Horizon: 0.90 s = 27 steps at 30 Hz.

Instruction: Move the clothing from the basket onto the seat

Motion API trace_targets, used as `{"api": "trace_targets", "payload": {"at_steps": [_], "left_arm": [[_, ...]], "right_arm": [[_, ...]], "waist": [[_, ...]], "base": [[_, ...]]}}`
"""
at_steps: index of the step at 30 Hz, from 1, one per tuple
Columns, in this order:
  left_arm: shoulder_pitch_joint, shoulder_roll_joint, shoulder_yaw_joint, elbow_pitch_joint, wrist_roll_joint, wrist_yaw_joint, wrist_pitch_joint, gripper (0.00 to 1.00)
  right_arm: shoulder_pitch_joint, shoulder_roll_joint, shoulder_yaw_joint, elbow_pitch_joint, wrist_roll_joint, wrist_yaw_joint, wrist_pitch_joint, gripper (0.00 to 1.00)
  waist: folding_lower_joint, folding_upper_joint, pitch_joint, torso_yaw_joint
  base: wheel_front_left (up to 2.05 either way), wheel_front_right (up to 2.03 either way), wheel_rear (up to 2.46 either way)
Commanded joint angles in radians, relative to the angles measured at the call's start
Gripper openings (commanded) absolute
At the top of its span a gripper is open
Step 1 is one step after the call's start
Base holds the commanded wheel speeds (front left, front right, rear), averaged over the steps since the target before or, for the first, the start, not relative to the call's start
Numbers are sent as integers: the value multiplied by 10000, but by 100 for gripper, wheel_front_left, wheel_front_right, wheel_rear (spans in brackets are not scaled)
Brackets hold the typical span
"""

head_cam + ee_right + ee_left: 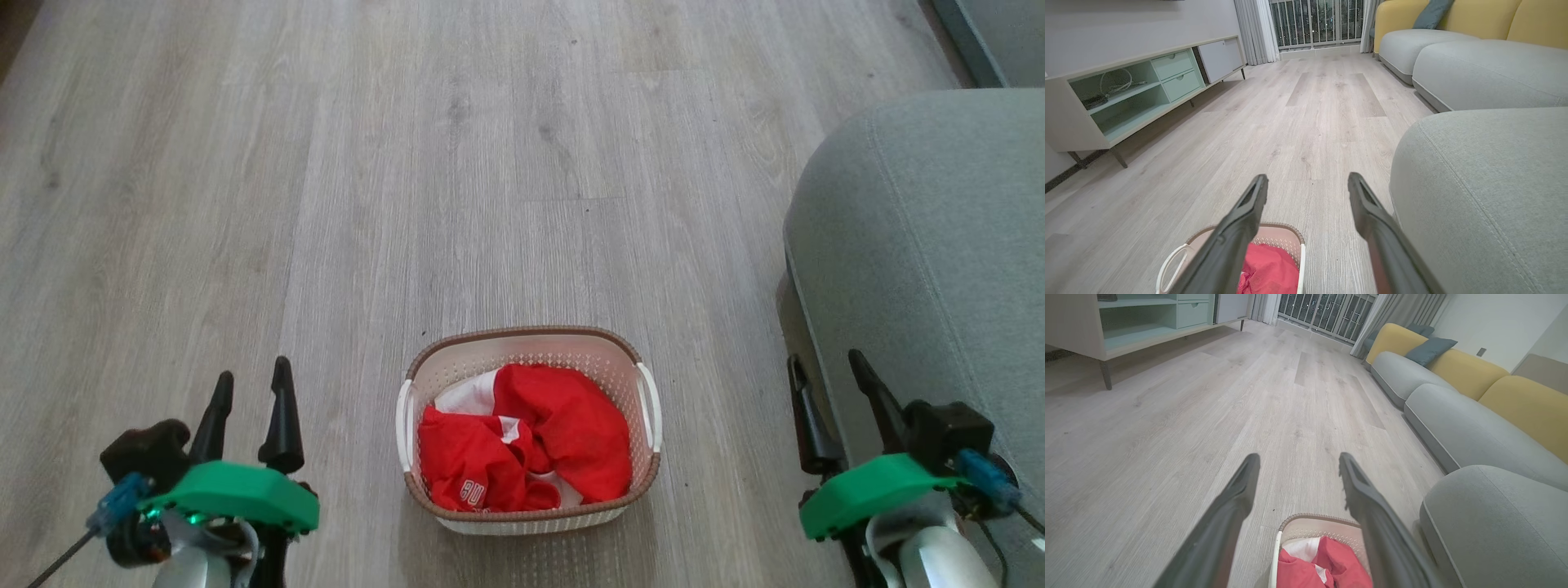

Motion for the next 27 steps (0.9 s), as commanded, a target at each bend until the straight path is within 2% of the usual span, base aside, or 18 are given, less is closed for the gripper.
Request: {"api": "trace_targets", "payload": {"at_steps": [1, 13, 27], "left_arm": [[-548, 127, 307, -373, 266, 45, -154, 100], [-600, 137, 352, -490, 1544, 151, -506, 100], [-615, 137, 358, -451, 1540, 143, -509, 100]], "right_arm": [[-402, -188, 240, -326, -273, -2, -165, 100], [-461, -230, 414, -377, -1591, -2, -521, 100], [-482, -211, 297, -415, -1405, -2, -525, 100]], "waist": [[0, 0, 4, 2], [0, 0, 21, -7], [0, 0, 68, -30]], "base": [[0, 0, 0], [0, 0, 0], [0, 0, 0]]}}
